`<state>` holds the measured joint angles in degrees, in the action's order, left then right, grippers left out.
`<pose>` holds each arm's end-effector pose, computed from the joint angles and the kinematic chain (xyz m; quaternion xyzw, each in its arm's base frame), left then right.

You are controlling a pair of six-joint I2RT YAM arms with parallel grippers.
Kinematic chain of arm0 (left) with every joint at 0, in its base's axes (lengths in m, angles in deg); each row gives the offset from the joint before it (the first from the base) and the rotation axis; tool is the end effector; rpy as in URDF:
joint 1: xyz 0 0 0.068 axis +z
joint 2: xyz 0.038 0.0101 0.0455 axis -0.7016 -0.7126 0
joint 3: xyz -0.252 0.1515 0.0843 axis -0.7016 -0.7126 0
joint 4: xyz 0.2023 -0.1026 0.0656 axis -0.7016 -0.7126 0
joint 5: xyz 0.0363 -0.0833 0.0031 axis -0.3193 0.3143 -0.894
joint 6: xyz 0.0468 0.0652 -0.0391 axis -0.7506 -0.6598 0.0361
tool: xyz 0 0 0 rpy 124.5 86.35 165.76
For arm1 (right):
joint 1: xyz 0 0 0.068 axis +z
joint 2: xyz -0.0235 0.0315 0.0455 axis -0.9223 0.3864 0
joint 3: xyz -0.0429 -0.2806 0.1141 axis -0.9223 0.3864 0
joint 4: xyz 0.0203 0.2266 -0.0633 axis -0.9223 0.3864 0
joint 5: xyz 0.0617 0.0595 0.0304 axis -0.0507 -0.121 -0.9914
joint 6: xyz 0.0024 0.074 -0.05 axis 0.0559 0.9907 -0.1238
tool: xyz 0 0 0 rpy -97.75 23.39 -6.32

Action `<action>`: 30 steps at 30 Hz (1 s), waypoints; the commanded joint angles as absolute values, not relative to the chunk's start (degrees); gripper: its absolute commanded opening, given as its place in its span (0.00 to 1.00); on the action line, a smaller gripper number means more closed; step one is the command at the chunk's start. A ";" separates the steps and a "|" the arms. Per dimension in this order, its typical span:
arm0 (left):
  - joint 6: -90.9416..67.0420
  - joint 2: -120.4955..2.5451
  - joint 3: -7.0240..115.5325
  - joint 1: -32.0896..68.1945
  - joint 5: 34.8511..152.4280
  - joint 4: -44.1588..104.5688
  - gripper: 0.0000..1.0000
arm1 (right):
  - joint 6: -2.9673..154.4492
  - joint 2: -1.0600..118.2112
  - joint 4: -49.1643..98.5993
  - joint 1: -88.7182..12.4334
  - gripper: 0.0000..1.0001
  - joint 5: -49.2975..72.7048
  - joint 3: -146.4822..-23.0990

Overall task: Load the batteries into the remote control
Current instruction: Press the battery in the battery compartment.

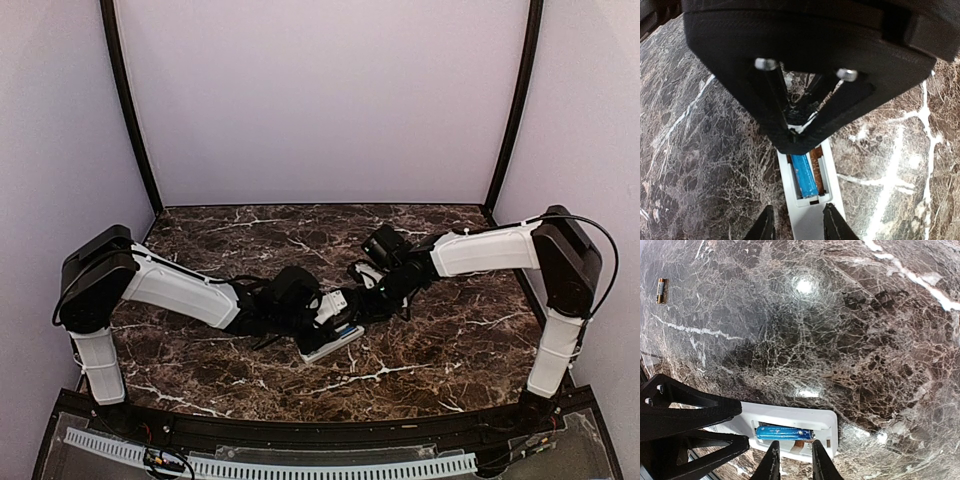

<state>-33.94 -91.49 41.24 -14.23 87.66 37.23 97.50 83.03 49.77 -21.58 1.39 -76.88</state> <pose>0.2141 -0.3596 0.1750 0.5207 0.7400 -0.1908 0.3807 0.2448 0.2858 0.1805 -0.1785 0.9453 0.2580 0.0891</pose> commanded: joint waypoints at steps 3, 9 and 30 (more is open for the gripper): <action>-35.09 -89.46 40.17 -14.70 87.02 37.50 0.32 | 97.59 85.07 47.30 -20.98 0.20 0.19 -76.90; -35.13 -89.63 39.97 -14.69 86.49 37.44 0.33 | 97.60 86.90 47.82 -20.10 0.20 0.54 -77.11; -35.84 -87.69 38.16 -14.69 87.32 37.68 0.39 | 96.70 84.97 42.79 -19.71 0.19 -11.90 -77.18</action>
